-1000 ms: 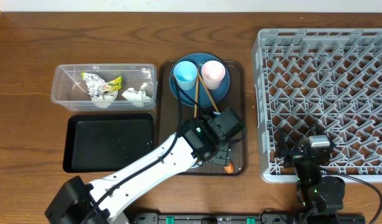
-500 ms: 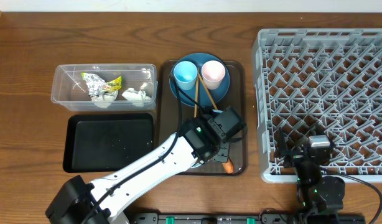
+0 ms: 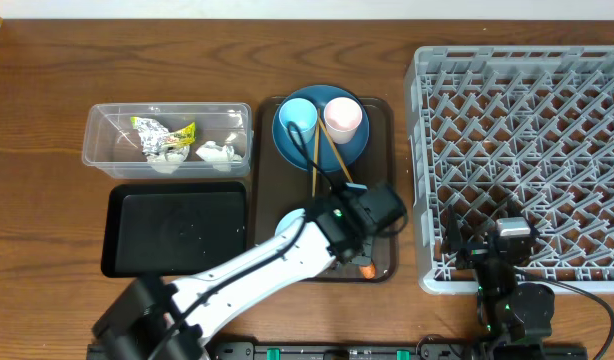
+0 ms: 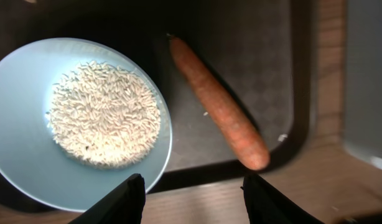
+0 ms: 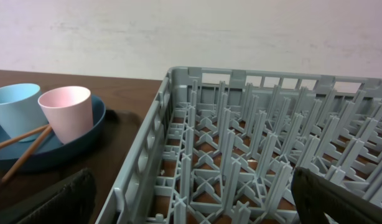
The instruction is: Sort waste into correct bins and load items into the dishwasher rack
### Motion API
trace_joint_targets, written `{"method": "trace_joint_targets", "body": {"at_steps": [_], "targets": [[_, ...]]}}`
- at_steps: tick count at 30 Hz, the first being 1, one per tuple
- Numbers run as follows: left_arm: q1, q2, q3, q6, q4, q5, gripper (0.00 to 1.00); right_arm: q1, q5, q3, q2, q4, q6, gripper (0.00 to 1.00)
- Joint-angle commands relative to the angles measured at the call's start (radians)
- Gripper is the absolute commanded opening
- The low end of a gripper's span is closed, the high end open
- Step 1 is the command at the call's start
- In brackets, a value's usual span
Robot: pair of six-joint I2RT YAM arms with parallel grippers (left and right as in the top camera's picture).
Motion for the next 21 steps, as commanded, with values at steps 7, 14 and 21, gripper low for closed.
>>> {"method": "trace_joint_targets", "body": {"at_steps": [7,14,21], "targets": [[-0.017,0.071,-0.006,-0.058,0.009,-0.148,0.47,-0.018,0.003,-0.002,0.0,-0.004,-0.011,0.99],[-0.031,0.116,-0.006,-0.115,0.017,-0.147,0.46,-0.018,0.003,-0.002,0.0,-0.004,-0.011,0.99],[-0.05,0.138,-0.006,-0.114,0.036,-0.148,0.45,-0.018,0.003,-0.002,0.0,-0.004,-0.011,0.99]]}}
